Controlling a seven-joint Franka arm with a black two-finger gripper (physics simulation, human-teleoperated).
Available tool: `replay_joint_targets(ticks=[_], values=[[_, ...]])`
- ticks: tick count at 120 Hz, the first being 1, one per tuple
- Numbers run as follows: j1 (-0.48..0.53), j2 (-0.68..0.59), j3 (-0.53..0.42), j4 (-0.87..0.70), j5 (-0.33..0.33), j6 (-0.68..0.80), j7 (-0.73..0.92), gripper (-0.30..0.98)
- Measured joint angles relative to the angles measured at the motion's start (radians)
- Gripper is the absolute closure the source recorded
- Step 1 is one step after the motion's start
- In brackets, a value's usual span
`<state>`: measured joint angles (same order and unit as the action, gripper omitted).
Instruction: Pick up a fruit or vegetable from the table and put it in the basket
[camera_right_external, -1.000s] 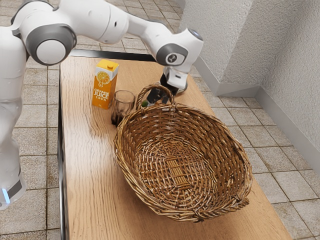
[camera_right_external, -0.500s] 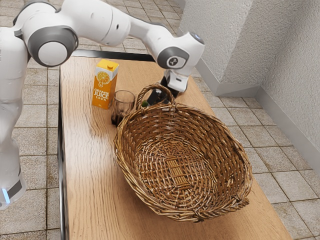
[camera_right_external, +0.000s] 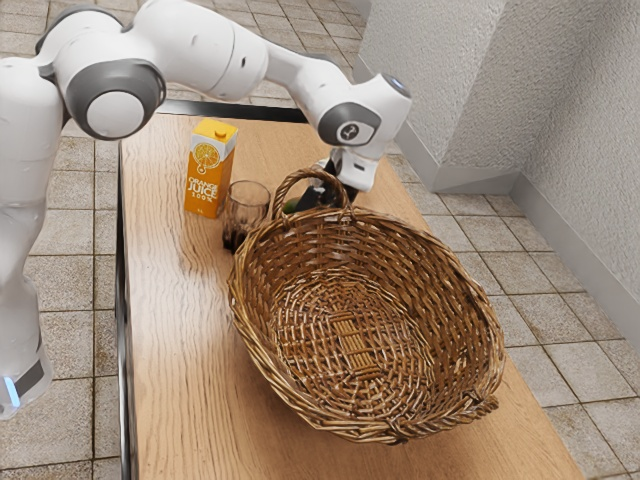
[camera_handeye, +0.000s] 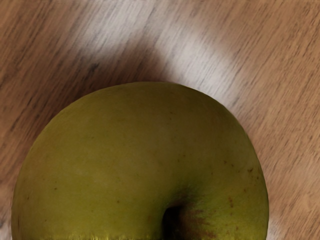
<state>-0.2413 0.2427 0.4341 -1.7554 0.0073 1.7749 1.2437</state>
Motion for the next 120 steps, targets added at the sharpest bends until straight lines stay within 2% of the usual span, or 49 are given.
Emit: replay_joint_targets(ticks=[120], values=[[-0.002, 0.034, -0.040, 0.039, -0.003, 0.002, 0.007, 0.02]])
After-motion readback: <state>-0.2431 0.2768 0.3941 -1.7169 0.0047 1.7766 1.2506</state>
